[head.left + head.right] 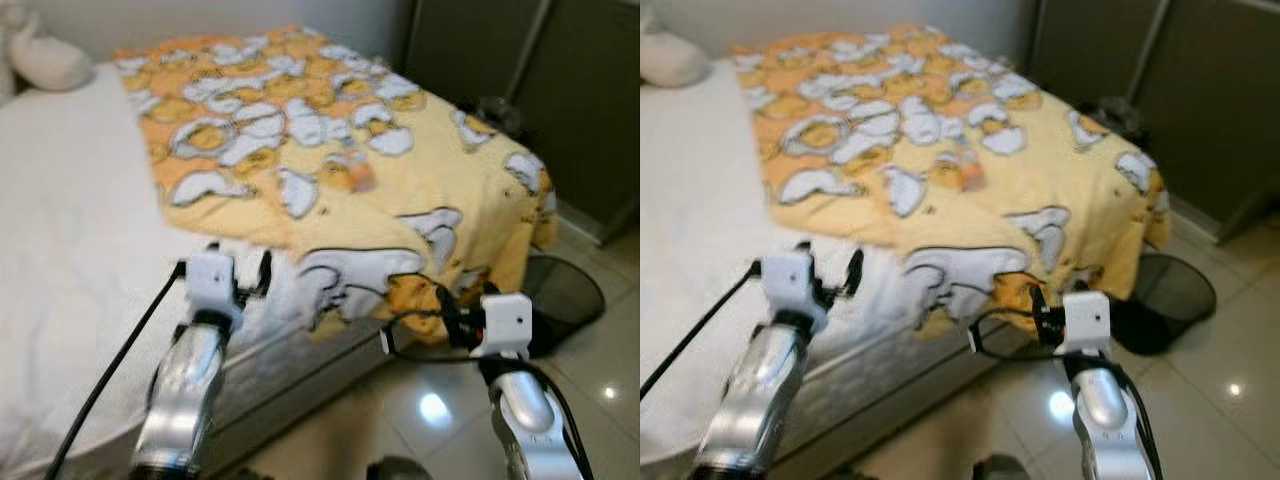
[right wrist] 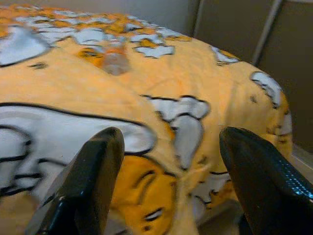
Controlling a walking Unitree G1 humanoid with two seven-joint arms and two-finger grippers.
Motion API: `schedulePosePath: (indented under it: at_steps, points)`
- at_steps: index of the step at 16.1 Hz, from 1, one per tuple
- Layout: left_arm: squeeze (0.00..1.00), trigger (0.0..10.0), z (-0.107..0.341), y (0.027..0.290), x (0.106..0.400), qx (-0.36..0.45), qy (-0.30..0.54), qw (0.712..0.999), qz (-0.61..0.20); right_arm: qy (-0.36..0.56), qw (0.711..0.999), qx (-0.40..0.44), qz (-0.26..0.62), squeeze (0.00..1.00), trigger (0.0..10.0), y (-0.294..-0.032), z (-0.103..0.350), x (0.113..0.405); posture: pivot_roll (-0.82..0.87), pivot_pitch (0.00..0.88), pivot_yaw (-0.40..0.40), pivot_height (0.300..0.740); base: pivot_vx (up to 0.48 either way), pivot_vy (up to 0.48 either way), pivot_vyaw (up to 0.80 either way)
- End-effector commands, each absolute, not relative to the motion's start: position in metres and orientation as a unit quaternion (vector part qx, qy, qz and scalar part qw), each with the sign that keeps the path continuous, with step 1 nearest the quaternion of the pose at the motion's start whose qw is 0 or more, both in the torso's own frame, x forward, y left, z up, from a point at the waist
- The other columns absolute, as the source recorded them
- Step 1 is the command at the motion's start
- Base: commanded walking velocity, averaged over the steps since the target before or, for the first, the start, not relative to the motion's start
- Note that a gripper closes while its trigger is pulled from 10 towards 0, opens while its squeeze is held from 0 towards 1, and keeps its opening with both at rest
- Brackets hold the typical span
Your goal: Clean up the room
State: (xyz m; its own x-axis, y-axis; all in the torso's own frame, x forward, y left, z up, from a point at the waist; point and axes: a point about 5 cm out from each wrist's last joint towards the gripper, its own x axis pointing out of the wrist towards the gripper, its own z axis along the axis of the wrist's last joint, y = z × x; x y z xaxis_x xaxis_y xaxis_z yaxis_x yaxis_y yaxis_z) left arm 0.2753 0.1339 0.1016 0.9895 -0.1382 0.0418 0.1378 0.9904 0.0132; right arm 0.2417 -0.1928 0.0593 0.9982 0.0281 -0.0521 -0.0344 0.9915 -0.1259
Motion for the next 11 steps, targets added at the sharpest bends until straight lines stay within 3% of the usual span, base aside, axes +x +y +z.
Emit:
schedulePosePath:
  at_steps: [1,8,11]
  points:
    - [0.00,10.0,0.110,0.123,0.283,0.008,-0.031,0.996,-0.081,0.011,0.998,-0.059,0.003,0.00,10.0,-0.195,0.068,0.252,-0.16,0.000,0.037,0.697,0.375,-0.296,0.00]
    - [0.00,10.0,0.120,0.117,0.295,0.008,-0.040,0.996,-0.086,0.007,0.998,-0.067,-0.002,0.04,10.0,-0.194,0.072,0.258,-0.17,0.000,0.044,0.697,0.354,-0.321,0.73]
    - [0.00,10.0,0.120,0.119,0.304,-0.027,-0.024,0.998,-0.052,0.005,0.997,-0.072,-0.001,0.07,10.0,-0.194,0.074,0.263,-0.18,0.000,0.048,0.697,0.349,-0.326,0.69]
